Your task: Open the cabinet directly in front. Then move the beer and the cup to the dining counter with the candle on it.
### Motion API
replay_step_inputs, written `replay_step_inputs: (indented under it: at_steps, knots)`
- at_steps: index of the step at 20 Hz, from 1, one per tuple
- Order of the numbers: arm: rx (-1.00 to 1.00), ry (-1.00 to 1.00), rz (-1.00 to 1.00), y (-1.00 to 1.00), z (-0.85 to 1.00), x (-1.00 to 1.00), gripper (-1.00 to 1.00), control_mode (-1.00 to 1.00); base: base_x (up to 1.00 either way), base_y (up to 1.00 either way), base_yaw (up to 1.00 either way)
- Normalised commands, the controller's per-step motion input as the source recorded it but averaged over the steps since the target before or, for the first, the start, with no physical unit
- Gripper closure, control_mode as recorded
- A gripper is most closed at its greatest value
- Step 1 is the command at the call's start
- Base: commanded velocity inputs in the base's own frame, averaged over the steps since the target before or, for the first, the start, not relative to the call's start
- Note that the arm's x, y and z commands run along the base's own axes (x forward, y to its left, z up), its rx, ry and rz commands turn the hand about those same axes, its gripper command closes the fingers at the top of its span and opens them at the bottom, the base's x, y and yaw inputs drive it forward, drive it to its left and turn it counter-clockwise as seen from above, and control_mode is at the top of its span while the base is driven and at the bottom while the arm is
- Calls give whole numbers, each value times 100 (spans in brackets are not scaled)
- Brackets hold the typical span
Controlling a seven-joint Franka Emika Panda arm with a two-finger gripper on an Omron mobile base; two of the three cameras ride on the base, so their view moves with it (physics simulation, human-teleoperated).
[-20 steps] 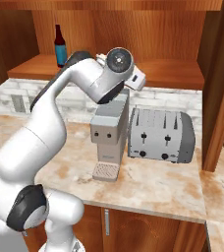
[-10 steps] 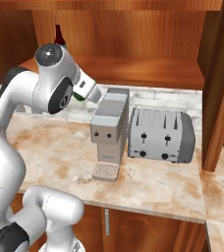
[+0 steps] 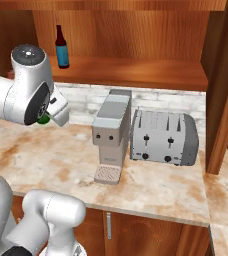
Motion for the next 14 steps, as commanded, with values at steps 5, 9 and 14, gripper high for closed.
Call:
replay_step_inputs:
  at_steps: [5, 9, 14]
  knots:
    - [0, -1, -1, 27, -23, -3, 100, -100, 0, 0, 0]
    - [3, -5, 13, 2, -21, -35, 100, -100, 0, 0, 0]
    - [0, 0, 3, -1, -2, -5, 100, -100, 0, 0, 0]
